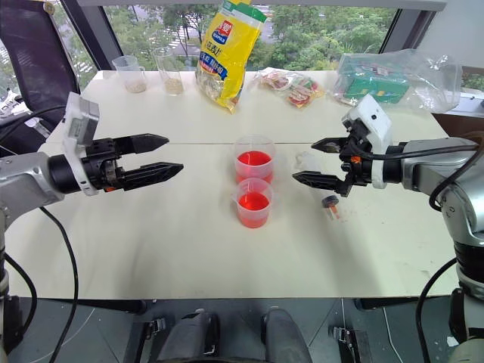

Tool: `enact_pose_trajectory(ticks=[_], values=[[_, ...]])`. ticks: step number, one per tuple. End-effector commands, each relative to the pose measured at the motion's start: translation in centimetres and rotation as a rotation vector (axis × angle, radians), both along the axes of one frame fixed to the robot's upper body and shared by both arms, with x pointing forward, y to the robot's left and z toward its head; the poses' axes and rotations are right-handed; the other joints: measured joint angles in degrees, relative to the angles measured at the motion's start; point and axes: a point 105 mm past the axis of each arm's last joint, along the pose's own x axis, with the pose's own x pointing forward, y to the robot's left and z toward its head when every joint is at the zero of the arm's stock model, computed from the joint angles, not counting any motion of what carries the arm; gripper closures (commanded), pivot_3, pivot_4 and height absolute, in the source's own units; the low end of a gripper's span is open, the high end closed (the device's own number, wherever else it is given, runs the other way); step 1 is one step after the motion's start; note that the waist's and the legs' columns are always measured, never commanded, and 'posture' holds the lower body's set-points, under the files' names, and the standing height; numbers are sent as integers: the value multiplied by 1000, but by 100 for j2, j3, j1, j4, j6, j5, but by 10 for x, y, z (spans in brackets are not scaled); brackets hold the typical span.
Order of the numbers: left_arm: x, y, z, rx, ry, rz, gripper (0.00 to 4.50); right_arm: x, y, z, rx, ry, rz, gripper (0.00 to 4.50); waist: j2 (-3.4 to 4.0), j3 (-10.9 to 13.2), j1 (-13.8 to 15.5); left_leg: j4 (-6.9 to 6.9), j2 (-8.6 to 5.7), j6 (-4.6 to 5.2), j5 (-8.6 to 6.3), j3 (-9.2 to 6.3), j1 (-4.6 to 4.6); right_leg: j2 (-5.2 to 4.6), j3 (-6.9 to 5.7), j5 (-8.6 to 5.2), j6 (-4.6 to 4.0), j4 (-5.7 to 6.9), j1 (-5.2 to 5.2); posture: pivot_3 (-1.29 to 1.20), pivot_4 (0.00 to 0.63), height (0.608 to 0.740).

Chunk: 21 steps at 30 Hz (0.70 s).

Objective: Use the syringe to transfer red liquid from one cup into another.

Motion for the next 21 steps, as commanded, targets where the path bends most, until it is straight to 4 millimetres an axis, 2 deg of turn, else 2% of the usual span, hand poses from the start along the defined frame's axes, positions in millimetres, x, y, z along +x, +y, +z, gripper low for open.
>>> enact_pose_trajectory(ticks=[1, 16, 21], values=[[2, 4, 8, 14, -60, 32, 0, -2, 3, 8, 8, -27, 17, 65, 0, 0, 0, 0, 0, 0, 0, 0, 0, 0, 0, 0, 0, 0, 0, 0, 150, 740], [0, -2, 16, -42, -58, -13, 0, 0, -2, 7, -3, -21, -14, 65, 0, 0, 2, 0, 0, 0, 0, 0, 0, 0, 0, 0, 0, 0, 0, 0, 150, 740], [1, -4, 17, -41, -62, -21, 0, 6, -12, -5, -75, 68, -102, 65, 0, 0, 4, 1, 0, 0, 0, 0, 0, 0, 0, 0, 0, 0, 0, 0, 150, 740]])
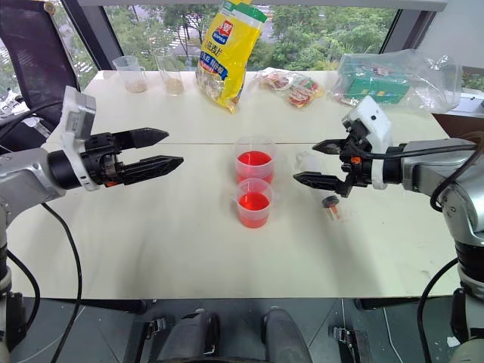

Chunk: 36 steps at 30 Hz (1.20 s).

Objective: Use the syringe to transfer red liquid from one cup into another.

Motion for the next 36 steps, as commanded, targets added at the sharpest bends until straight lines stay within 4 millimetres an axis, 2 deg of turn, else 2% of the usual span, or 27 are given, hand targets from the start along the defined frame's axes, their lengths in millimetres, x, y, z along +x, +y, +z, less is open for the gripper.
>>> enact_pose_trajectory(ticks=[1, 6, 10, 18, 23, 29, 32, 36], values=[[-2, -3, 10, -5, -47, -18, 0, 6, -8, 3, -48, 29, -71, 65, 0, 0, -4, 0, 0, 0, 0, 0, 0, 0, 0, 0, 0, 0, 0, 0, 150, 740], [0, -7, 8, -5, -48, -33, 0, 20, -11, -6, -100, 143, -178, 65, 0, 0, -20, 1, 1, 0, 0, -1, 1, 1, 0, 0, 0, 2, -1, 0, 150, 740], [3, -11, 6, -6, -59, -48, 0, 43, -13, -18, -115, 227, -306, 65, 0, 0, -24, 2, 0, 0, 0, 1, 1, 1, 2, 0, 0, 1, -2, 0, 150, 740], [4, -16, 6, -18, -74, -54, 0, 86, -24, -55, -171, 335, -511, 65, 0, 0, -16, 1, -1, 0, 0, 4, -14, 0, 3, 0, 0, 2, -19, 0, 150, 740], [2, -16, 4, -23, -81, -42, 0, 105, -19, -68, -170, 363, -541, 65, 0, 0, -23, -1, -1, 0, 0, 7, -16, 0, 4, 0, 0, 4, -24, 0, 150, 740], [1, -16, 4, -24, -88, -25, 0, 116, -15, -85, -213, 386, -533, 65, 0, 0, -29, 0, 0, -1, 1, 9, -15, 1, 6, 0, 0, 11, -27, 0, 150, 740], [0, -15, 4, -24, -92, -13, 0, 118, -16, -88, -232, 389, -529, 852, -1, -1, -30, 2, -1, -1, 1, 10, -14, -1, 5, 1, 0, 11, -24, 0, 150, 740], [0, -13, 4, -24, -94, -3, 0, 119, -13, -90, -247, 396, -512, 2857, -1, -1, -35, 2, -1, -1, 1, 9, -12, 0, 5, 1, 0, 15, -24, 0, 150, 740]])
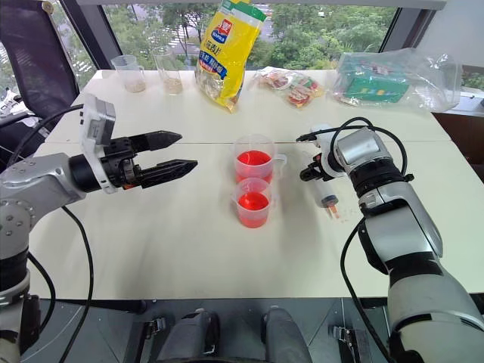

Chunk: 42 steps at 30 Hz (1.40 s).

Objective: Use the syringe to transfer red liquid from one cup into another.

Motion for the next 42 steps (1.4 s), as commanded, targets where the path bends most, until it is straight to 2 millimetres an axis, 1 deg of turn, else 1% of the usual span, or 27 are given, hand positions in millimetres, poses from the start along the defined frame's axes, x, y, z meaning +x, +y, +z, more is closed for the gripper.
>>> enact_pose_trajectory(ticks=[1, 4, 7, 8, 10, 11, 12, 13, 15, 17, 20, 23, 26, 30, 31, 35, 37, 39, 42], values=[[-4, 3, 13, -10, -64, 5, 0, 2, 4, 4, -13, -6, 24, 3062, 0, 0, -11, 0, 0, 0, 0, 0, 1, 0, 0, 0, 0, 1, 0, 0, 150, 740], [-1, 4, 15, -5, -70, 4, 0, 4, 4, 10, -18, -22, 21, 3082, 0, 0, -5, 0, 1, 0, 0, 0, 2, 1, 0, 0, 0, 2, 0, 0, 150, 740], [2, 5, 19, 0, -79, -2, 0, 9, -3, 33, -12, -112, -6, 3082, 0, 0, 0, 0, 0, 0, 0, 1, 2, 0, 0, 0, 0, 2, 0, 0, 150, 740], [3, 5, 21, 0, -84, -3, 0, 13, -4, 46, -10, -190, 5, 3082, 0, 0, 1, 0, 0, -1, 0, 1, 1, 0, 0, 0, 0, 2, -1, 0, 150, 740], [6, 6, 26, -7, -94, -7, 0, 20, -1, 83, 27, -384, 24, 3082, 2, 1, 8, -1, -1, -1, 0, 1, -3, 0, 0, 0, 0, 1, -5, 0, 150, 740], [8, 6, 28, -12, -99, -10, 0, 20, 7, 107, 77, -518, 69, 3082, 2, 1, 10, -2, -1, -1, 0, 1, -6, 0, 0, 0, 0, 1, -9, 0, 150, 740], [10, 5, 30, -15, -101, -13, 0, 19, 12, 122, 112, -604, 98, 3082, 2, 1, 11, -3, -1, -1, 0, 1, -8, 1, -1, 0, 0, 1, -11, 0, 150, 740], [12, 5, 33, -17, -106, -17, 0, 16, 20, 143, 153, -722, 120, 3082, 2, 1, 11, -4, 0, -1, 0, 1, -9, 1, -1, 0, 0, 0, -13, 0, 150, 740], [16, 3, 37, -15, -118, -34, 0, 4, 35, 173, 235, -890, 176, 3082, 2, 1, 0, -7, 1, -2, 0, 0, -10, 3, -2, 0, 0, -2, -14, 0, 150, 740], [20, 1, 41, -10, -130, -49, 0, -10, 51, 193, 311, -1031, 239, 3082, 1, 1, -5, -9, 3, -3, 1, -1, -10, 6, -3, 0, 0, -1, -14, 0, 150, 740], [27, -2, 46, 3, -146, -71, 0, -26, 77, 204, 432, -1145, 312, 3082, 1, 1, -5, -9, 3, -6, 3, 1, -5, 6, -1, 0, 0, 2, -11, 0, 150, 740], [31, -5, 50, 8, -157, -92, 0, -38, 97, 206, 580, -1213, 351, 3082, 1, 1, 0, -6, 3, -9, 5, 2, -4, 5, -1, 0, 0, 10, -11, 0, 150, 740], [35, -7, 54, 10, -164, -103, 0, -44, 115, 198, 676, -1251, 376, 3082, 1, 1, 5, -4, 2, -9, 5, 0, -4, 4, -2, 0, 0, 11, -11, 0, 150, 740], [36, -9, 56, 14, -164, -115, 0, -44, 132, 173, 745, -1232, 380, 3082, 1, 1, 1, -4, 1, -10, 5, 1, -5, 2, -2, 0, 0, 10, -11, 0, 150, 740], [36, -10, 56, 15, -164, -117, 0, -43, 134, 169, 751, -1230, 377, 3082, 1, 1, 0, -4, 1, -10, 5, 1, -5, 2, -2, 0, 0, 10, -11, 0, 150, 740], [42, -19, 60, 16, -180, -119, 0, -37, 140, 131, 730, -1187, 360, 3082, 1, 1, 5, -3, 1, -11, 6, 0, -4, 3, -2, 0, 0, 12, -11, 0, 150, 740], [48, -23, 61, 15, -184, -116, 0, -35, 141, 117, 723, -1166, 351, 3082, 1, 1, 8, -1, 0, -11, 6, -1, -3, 3, -2, 0, 0, 13, -8, 0, 150, 740], [55, -28, 60, 17, -187, -111, 0, -35, 142, 107, 717, -1150, 349, 3082, 1, 1, 2, 1, 0, -12, 7, 0, -3, 3, -2, 0, 0, 16, -10, 0, 150, 740], [62, -36, 60, 12, -187, -118, 0, -35, 143, 98, 712, -1134, 351, 3082, 1, 1, -5, 1, 0, -19, 11, 0, -2, 5, -1, 0, 0, 20, -11, 0, 150, 740]])
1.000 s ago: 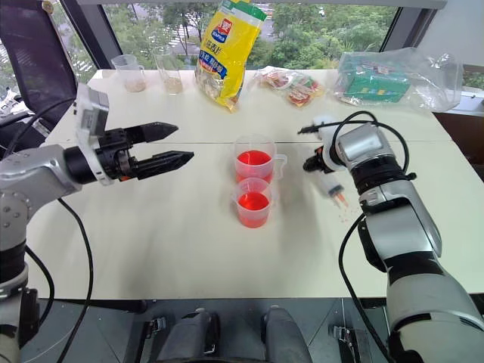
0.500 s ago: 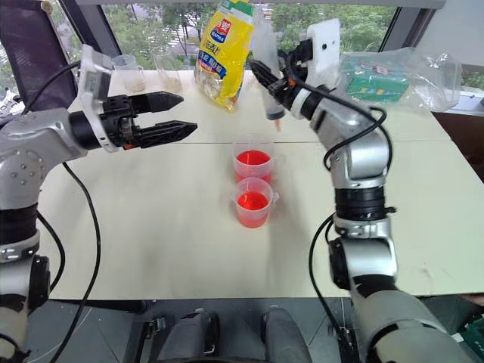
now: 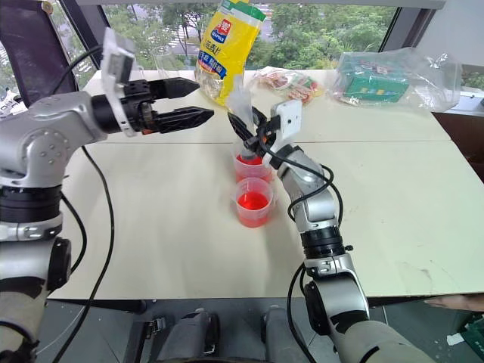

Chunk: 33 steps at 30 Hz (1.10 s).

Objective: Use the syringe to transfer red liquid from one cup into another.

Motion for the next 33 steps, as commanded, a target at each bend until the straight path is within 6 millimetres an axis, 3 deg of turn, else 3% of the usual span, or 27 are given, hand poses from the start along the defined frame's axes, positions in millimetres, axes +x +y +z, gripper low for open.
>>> enact_pose_trajectory(ticks=[1, 9, 21, 24, 31, 33], values=[[4, -8, 11, -6, -52, -10, 0, -6, 3, 13, 3, -77, 13, 3082, 0, 0, -10, 0, 1, -2, 1, 0, 0, 1, 0, 0, 0, 0, -2, 0, 150, 740], [15, -32, -5, -1, 8, -61, 0, -7, 2, -2, -23, -47, 20, 3082, 0, 0, -1, 0, 1, -7, 4, 0, 0, 1, 1, 0, 0, 4, -3, 0, 150, 740], [14, -54, -14, -12, 66, -142, 0, -8, 4, -6, -39, -37, 27, 3082, 0, 0, 1, 4, 1, -6, 4, -1, 5, 1, 1, 0, 0, 18, -2, 0, 150, 740], [17, -56, -14, -18, 70, -136, 878, -9, 5, -7, -44, -36, 30, 3082, 0, 0, -2, 6, 0, -6, 4, -1, 8, 1, 2, 0, 0, 25, -2, 0, 150, 740], [19, -58, -10, -45, 76, -137, 4384, -11, 5, -10, -60, -26, 43, 3082, 0, 0, -4, 6, 1, -7, 5, -1, 11, 2, 2, 0, 0, 31, -2, 0, 150, 740], [20, -58, -7, -50, 67, -132, 4455, -11, 6, -14, -69, -7, 51, 3082, 0, 0, 1, 6, 1, -7, 5, -1, 11, 2, 2, 0, 0, 31, -2, 0, 150, 740]])
